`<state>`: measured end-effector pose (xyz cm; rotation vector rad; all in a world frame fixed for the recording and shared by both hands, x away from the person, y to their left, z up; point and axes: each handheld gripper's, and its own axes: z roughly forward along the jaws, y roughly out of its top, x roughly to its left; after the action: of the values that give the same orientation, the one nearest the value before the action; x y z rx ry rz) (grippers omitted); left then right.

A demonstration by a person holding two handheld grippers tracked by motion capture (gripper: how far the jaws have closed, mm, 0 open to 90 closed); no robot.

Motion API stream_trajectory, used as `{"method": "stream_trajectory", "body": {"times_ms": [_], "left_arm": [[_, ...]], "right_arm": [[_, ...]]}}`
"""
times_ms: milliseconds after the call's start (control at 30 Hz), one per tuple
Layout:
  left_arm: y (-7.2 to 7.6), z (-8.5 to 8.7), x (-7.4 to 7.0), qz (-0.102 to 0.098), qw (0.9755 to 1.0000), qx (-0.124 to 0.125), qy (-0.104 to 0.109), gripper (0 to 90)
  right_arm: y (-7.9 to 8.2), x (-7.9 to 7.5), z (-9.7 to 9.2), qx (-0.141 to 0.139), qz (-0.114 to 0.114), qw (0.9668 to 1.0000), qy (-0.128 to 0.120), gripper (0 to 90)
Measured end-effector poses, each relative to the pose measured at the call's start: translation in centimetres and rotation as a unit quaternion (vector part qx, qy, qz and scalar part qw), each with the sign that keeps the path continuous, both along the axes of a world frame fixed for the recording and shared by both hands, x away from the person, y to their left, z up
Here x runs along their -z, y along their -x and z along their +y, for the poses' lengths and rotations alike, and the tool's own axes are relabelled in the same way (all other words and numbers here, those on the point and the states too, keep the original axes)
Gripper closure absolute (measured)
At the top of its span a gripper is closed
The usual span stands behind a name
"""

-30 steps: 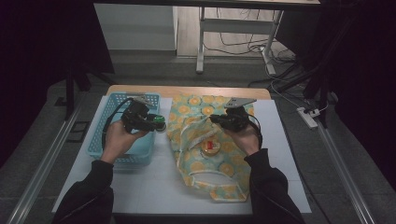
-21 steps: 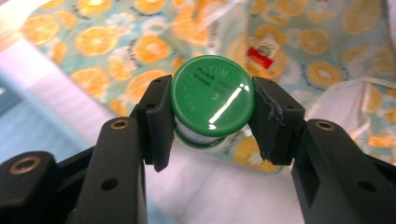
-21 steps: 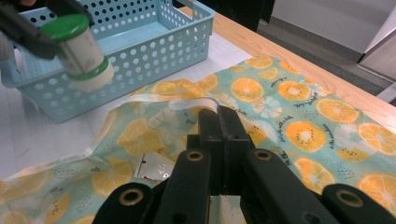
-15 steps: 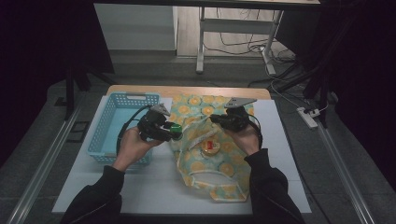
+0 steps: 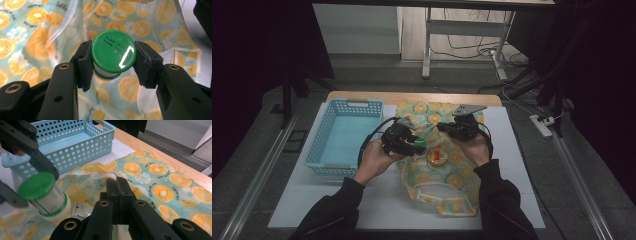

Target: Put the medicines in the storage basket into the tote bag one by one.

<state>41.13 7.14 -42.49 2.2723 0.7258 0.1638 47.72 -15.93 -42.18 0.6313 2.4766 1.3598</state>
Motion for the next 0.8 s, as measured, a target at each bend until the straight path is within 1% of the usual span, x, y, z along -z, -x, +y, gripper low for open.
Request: {"method": "stream_trajectory", "body": {"times_ms": [300,533,633,667,800], "left_arm": [[-1.2,-2.2,1.2,0.001,1.0,0.004,0.005,52.2],[-2.2,-4.1,2.2,-0.002,0.9999,0.011,-0.004,52.2],[-2.6,-4.6,2.6,-0.003,1.0,0.008,-0.004,52.2],[-2.8,-4.7,2.7,-0.004,0.9999,0.008,-0.009,52.2],[-3.3,-5.2,3.3,0.0,0.9999,0.007,-0.009,52.2]], "right_arm": [[-0.1,0.0,-0.1,0.003,-0.001,1.0,-0.001,90.0],[-0.1,0.0,-0.1,0.005,-0.001,1.0,0.0,90.0],[-0.1,0.0,-0.1,0.006,-0.003,1.0,-0.001,90.0],[-0.1,0.0,-0.2,0.006,-0.003,1.0,-0.001,90.0],[-0.2,0.1,-0.2,0.009,-0.003,1.0,-0.001,90.0]]}}
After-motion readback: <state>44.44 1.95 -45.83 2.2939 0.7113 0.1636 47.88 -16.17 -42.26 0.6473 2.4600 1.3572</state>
